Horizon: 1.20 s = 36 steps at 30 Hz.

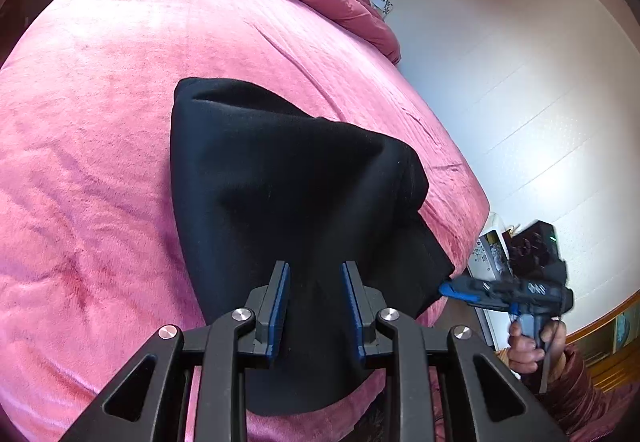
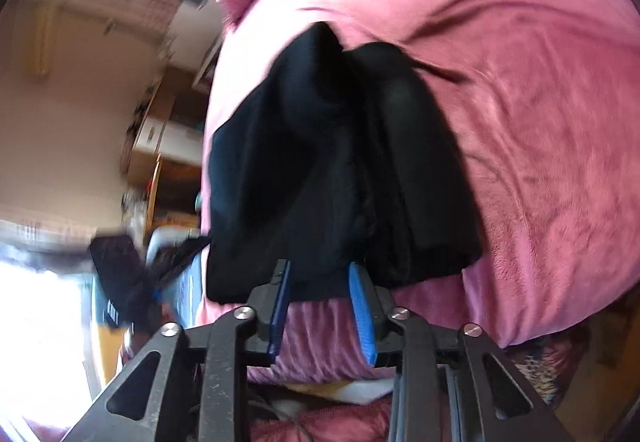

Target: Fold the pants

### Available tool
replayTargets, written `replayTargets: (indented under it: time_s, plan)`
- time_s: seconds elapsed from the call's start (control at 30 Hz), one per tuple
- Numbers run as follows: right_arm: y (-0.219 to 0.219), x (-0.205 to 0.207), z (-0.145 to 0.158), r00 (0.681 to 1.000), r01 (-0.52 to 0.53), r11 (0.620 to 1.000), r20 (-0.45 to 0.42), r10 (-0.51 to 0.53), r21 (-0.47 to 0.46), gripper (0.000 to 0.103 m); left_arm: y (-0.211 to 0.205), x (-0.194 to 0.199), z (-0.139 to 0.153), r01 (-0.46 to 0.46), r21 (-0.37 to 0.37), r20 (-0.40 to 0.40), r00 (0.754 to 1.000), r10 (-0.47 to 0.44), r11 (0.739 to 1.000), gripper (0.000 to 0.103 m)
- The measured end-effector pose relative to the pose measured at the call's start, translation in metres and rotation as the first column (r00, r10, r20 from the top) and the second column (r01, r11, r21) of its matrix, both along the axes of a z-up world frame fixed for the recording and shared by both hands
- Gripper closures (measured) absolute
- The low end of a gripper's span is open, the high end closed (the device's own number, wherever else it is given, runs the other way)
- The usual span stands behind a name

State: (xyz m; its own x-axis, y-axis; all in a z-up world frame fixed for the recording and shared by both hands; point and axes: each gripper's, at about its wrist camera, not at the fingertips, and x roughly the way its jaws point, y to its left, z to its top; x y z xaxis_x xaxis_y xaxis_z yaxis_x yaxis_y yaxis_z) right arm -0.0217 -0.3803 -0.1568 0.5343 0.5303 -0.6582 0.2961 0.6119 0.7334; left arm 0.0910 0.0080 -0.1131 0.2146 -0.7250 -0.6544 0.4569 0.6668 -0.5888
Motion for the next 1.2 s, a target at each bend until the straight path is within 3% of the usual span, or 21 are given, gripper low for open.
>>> replayTargets:
  time_s: [0.1,0.17,0.4,0.6,0.7,0.97,1.07,1.2]
  plan:
    - [-0.003,0.008,-0.002,0.998,0.056,0.998,0.006,-0.055,-0.025,0.073,0.002,-0.005,0.003,-0.001,-0.006,0.013,1.000,0.001,1.000,0.077]
    - [-0.002,0.009,0.003,0.998,0.066,0.994,0.010,-0.065,-0.087,0.095,0.004,-0.006,0.006,-0.008,-0.014,0.022,1.000,0.008,1.000,0.077]
    - [0.008,-0.015,0.039,0.999,0.033,0.980,0.048,-0.024,-0.197,0.096,0.008,-0.001,0.015,-0.016,-0.037,0.050,0.999,0.018,0.999,0.076]
    - [0.000,-0.005,-0.012,0.994,0.035,0.964,-0.091,-0.061,-0.264,0.096,-0.027,-0.006,-0.017,0.054,0.117,0.018,0.998,-0.057,0.992,0.077]
    - [0.002,-0.004,-0.013,0.995,0.017,0.958,-0.086,-0.044,-0.287,0.096,-0.031,-0.008,-0.017,0.051,0.135,0.036,0.998,-0.056,0.989,0.077]
    - [0.026,0.002,0.030,0.996,-0.081,0.913,-0.073,0.056,-0.399,0.088,-0.012,0.008,0.015,-0.022,0.069,0.102,0.995,0.015,0.997,0.075]
    - [0.034,-0.001,0.056,0.998,-0.058,0.867,-0.019,0.057,-0.494,0.088,-0.012,0.022,0.022,-0.041,0.073,0.122,0.992,0.032,0.996,0.075]
    - [0.044,0.021,0.081,0.993,-0.038,0.860,0.074,0.088,-0.509,0.087,-0.024,0.036,0.031,-0.046,0.082,0.149,0.988,0.034,0.996,0.075]
